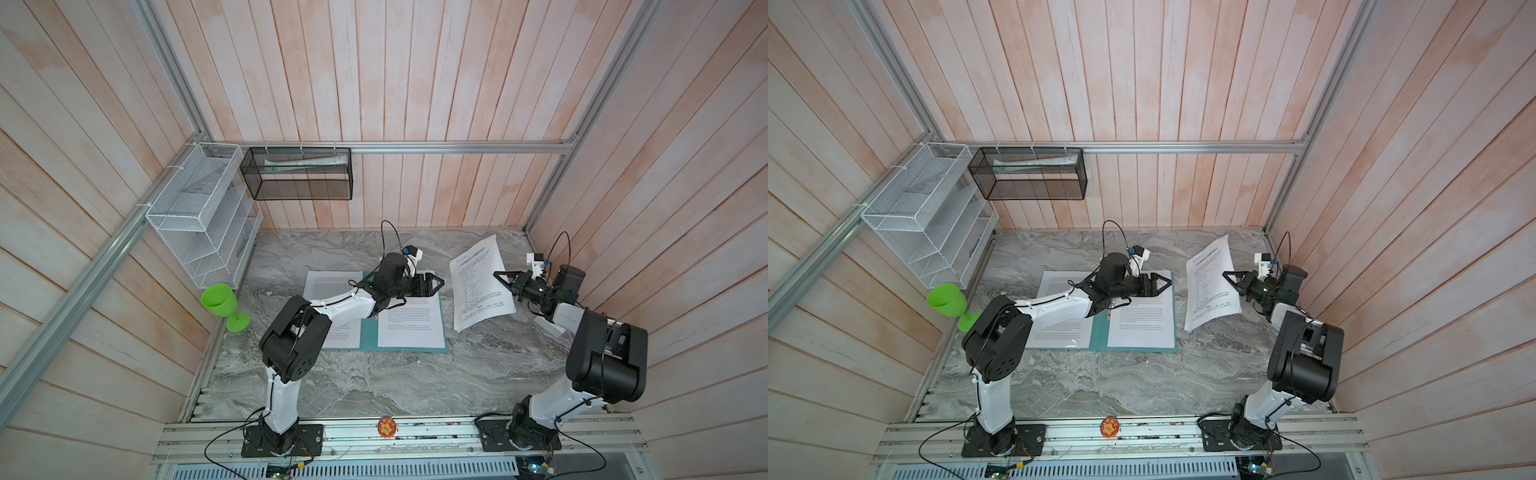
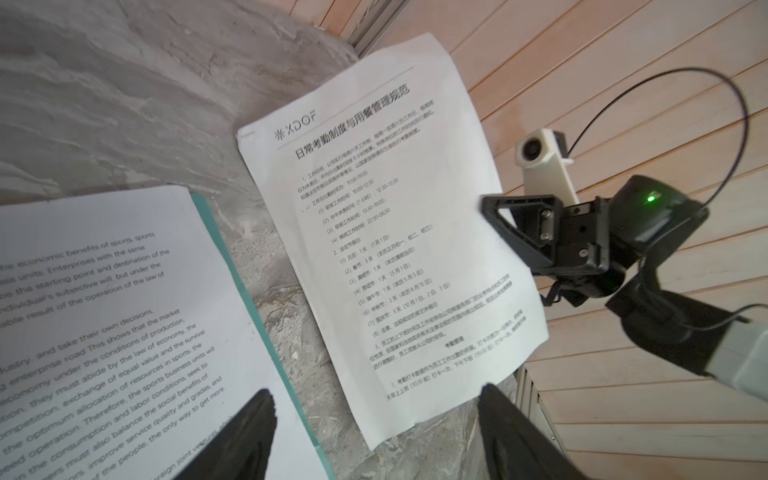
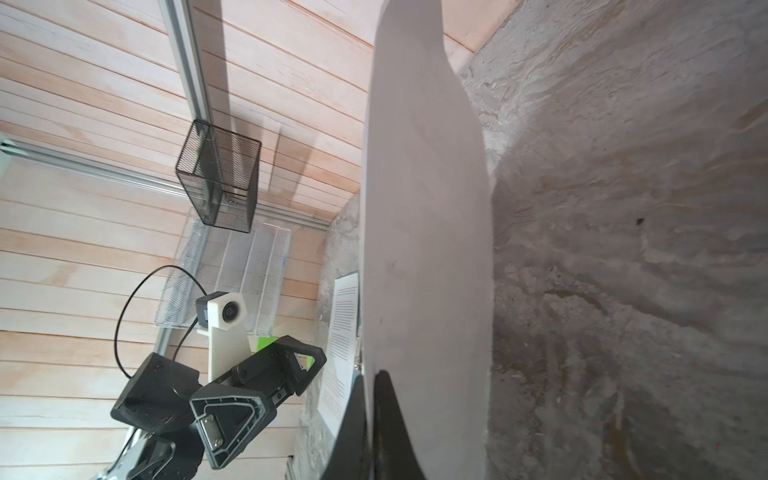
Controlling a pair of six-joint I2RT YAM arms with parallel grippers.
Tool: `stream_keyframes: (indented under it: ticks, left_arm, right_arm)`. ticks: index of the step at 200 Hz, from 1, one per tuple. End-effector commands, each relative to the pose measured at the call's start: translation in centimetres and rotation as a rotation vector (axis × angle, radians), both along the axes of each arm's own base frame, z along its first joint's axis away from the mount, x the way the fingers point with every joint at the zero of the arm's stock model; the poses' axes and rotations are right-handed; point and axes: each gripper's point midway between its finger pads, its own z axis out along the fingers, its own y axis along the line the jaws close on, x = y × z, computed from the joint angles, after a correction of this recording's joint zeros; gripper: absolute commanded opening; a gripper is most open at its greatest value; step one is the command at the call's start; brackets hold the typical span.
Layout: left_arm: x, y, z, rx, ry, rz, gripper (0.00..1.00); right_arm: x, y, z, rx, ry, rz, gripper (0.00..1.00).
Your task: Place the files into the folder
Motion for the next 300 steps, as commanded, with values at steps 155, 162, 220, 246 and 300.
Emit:
stream_keyframes:
  ticks: [155, 162, 220, 246, 300]
  left_arm:
    - [-5.7, 16.0, 3.2, 0.005, -0.062, 0.323, 0.79]
    - [-5.8, 16.3, 2.9, 0.008, -0.058, 0.329, 0.79]
    - [-6.2, 17.1, 0.5, 0.024, -0.012, 0.334, 0.79]
    - [-6.2, 17.0, -0.2, 0.034, 0.005, 0.327, 0.79]
    - [-6.2, 17.2, -0.8, 0.041, 0.013, 0.333, 0.79]
  right_arm:
    - [-3.2, 13.6, 9.2, 0.124, -0.258, -0.036, 0.0]
    - [-3.2, 14.0, 8.4, 0.119, -0.244, -0.031, 0.0]
    - [-3.2, 15.1, -2.6, 0.021, -0.022, -0.089, 0.0]
    - [-3.8, 15.4, -5.3, 0.015, 0.035, -0.065, 0.0]
    - [-4.0, 15.6, -7.1, -0.071, 0.075, -0.045, 0.0]
